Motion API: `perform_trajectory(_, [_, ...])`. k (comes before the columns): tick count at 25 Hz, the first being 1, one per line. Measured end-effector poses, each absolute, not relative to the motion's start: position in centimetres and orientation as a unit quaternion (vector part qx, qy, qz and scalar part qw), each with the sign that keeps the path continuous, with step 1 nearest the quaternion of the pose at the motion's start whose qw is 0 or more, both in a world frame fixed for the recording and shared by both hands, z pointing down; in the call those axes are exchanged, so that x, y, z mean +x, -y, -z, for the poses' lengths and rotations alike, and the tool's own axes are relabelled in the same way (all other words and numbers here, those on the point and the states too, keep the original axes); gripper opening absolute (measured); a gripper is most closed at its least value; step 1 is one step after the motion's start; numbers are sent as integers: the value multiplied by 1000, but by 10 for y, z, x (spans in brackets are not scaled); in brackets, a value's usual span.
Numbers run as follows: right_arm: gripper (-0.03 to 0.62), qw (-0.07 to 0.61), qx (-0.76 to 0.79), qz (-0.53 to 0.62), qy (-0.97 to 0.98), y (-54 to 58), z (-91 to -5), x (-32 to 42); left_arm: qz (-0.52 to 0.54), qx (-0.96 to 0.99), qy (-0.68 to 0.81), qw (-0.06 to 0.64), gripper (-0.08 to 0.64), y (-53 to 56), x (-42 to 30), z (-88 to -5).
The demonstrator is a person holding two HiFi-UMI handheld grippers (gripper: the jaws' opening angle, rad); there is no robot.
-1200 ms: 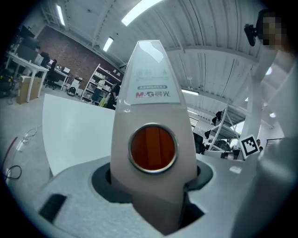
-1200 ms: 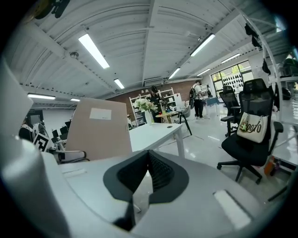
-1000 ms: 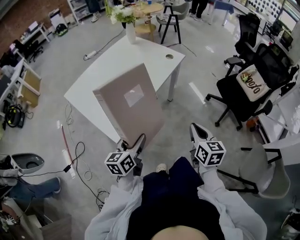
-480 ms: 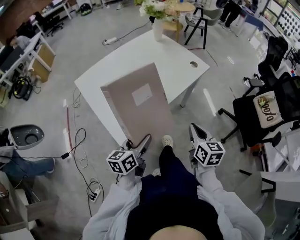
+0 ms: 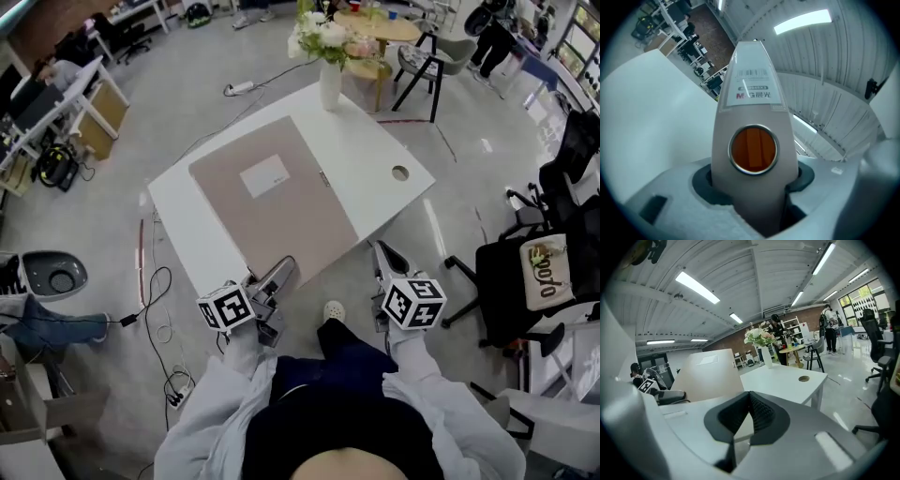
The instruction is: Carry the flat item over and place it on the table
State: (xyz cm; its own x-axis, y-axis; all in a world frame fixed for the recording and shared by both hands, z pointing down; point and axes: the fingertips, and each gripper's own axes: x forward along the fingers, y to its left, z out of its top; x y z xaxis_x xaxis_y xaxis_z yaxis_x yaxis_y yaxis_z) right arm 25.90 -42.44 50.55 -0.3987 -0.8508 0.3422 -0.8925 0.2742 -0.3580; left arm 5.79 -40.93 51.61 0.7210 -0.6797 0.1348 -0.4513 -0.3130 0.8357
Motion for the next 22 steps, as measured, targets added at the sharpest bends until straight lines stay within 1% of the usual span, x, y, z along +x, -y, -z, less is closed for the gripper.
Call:
perform_trajectory(5, [11, 46, 518, -266, 812, 494, -516, 264, 136, 761, 367, 517, 276, 471, 57, -525])
perform_trajectory(11, [11, 62, 482, -285, 826, 558, -535, 254, 120, 730, 374, 560, 278, 529, 49, -542])
perform_trajectory(22, [11, 86, 463, -307, 827, 603, -549, 220, 80, 686, 334, 641, 279, 588, 33, -579])
